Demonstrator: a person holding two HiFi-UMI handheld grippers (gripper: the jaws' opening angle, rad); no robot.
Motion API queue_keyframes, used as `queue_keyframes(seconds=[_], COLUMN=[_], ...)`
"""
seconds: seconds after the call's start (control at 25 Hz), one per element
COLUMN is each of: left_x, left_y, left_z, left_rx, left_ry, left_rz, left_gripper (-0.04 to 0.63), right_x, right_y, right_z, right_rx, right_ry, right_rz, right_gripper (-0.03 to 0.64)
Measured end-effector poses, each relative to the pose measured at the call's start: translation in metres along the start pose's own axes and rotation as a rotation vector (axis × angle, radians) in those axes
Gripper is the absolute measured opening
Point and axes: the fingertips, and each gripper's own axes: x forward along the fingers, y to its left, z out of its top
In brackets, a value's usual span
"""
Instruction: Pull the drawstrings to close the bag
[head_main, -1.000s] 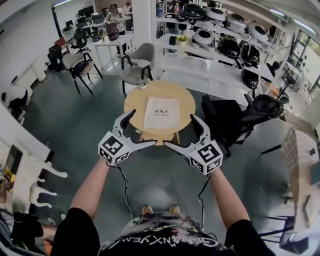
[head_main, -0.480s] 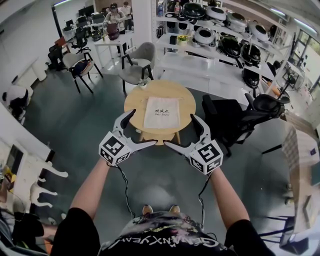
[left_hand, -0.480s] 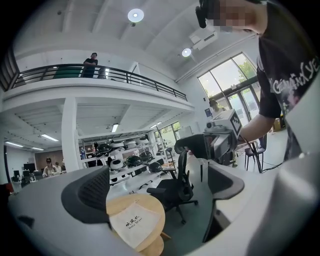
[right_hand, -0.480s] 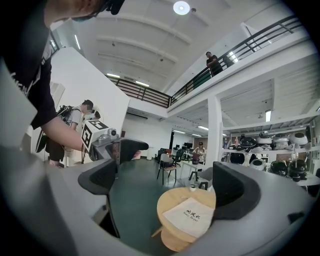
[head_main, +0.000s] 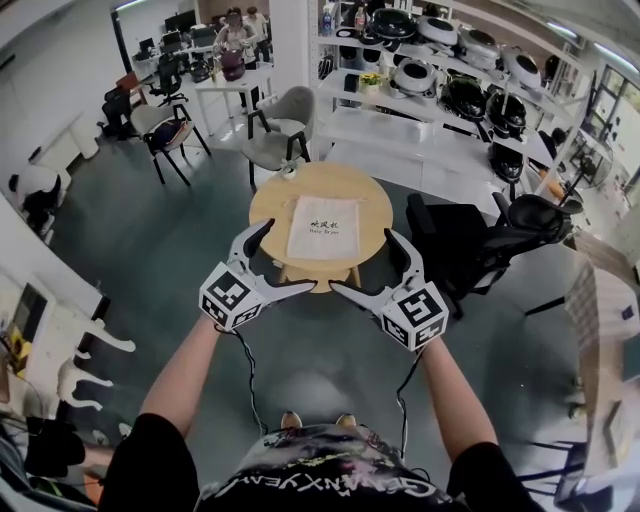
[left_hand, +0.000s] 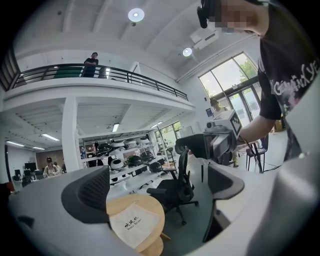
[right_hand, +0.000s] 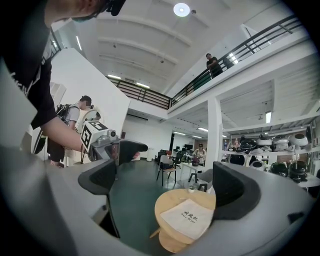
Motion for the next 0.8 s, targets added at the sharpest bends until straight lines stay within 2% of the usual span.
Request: queue_keyframes(seconds=[0.8], left_x=[0.046], left_y=[-0.041], left_z=[0.006], left_rx=[-0.022], left_ry=[0.002], left_rz=[0.063], left_gripper=[0.588], right_x=[-0.048], right_y=[-0.038], right_z=[-0.021], right_rx=[-0.014], right_ry=[-0.028], right_rz=[0.054], right_gripper=[0.586])
